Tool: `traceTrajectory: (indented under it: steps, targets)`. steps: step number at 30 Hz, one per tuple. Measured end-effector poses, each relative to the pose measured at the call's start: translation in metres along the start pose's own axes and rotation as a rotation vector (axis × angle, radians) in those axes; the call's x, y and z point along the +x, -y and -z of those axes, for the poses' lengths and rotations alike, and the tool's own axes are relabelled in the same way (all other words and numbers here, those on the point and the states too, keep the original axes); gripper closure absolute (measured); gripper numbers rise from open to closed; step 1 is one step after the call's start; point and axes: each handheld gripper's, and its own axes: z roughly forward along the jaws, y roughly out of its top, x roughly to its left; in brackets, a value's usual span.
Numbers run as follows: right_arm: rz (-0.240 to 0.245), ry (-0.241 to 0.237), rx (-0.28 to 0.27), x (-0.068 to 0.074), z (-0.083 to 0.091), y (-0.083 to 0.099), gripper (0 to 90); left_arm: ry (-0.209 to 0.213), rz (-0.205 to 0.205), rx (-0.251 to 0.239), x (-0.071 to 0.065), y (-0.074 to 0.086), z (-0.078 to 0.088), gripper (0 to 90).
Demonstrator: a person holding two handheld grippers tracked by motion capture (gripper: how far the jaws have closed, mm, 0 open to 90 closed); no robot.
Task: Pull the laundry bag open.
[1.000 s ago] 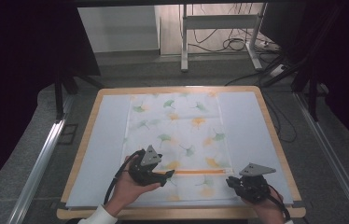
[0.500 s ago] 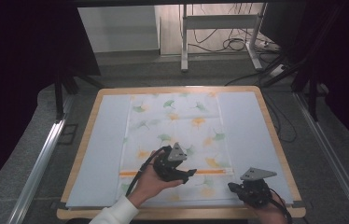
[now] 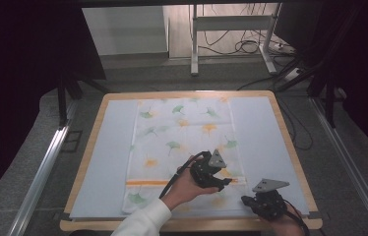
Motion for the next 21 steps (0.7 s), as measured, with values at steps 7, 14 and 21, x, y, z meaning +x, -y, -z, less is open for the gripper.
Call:
traceTrajectory:
  steps: [7,14,21]
  targets:
    - [-0.004,-0.008,0.014,-0.001,-0.001,0.000,89.2,0.022,-0.027,0.016,-0.001,-0.010,-0.017,48.1]
    - [-0.010,-0.016,0.014,-0.004,-0.001,0.000,89.2,0.047,-0.043,0.048,0.000,-0.014,-0.034,52.0]
    - [-0.017,-0.022,0.013,-0.005,-0.002,-0.001,89.2,0.076,-0.045,0.069,0.000,-0.018,-0.047,55.7]
